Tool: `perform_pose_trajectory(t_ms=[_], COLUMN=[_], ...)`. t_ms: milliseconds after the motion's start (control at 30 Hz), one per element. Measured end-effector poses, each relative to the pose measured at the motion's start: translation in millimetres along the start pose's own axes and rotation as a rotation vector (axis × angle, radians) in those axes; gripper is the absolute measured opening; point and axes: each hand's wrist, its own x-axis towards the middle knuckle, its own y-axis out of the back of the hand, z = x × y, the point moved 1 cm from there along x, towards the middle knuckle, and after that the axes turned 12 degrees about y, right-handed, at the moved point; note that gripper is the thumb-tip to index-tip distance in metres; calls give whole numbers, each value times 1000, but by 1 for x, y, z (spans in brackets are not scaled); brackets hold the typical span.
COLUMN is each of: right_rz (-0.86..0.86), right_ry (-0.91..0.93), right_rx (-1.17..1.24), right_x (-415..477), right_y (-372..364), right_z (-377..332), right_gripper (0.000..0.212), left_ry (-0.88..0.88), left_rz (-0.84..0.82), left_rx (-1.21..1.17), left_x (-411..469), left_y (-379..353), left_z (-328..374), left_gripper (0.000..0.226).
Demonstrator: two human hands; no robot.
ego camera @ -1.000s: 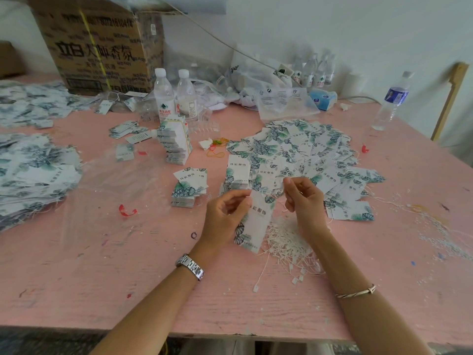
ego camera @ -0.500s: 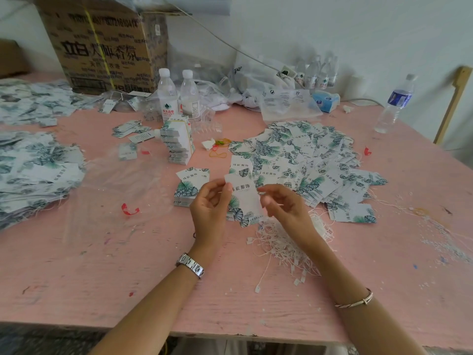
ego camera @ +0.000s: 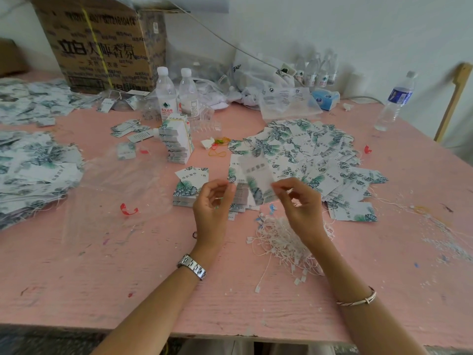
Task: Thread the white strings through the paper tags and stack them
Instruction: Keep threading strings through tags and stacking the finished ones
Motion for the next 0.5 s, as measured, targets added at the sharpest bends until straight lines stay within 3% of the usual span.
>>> perform_pose_trajectory(t_ms=[100, 200, 400, 500], right_rz=[212, 324, 292, 235], right_ry=[-88, -158, -415, -524], right_rx=[-71, -301, -621, -665], right_x=[2, 7, 9, 8], right_y=[10, 25, 51, 51], right_z=[8, 23, 48, 51], right_gripper=[14, 15, 27, 33], left_ry=[20, -6, -169, -102], left_rz=[-31, -85, -257, -341], left_rx=[59, 224, 711, 818], left_x=[0, -1, -11, -12], left_y=[-1, -2, -8, -9], left_z=[-1, -4, -9, -9], left_gripper=[11, 9, 9, 10])
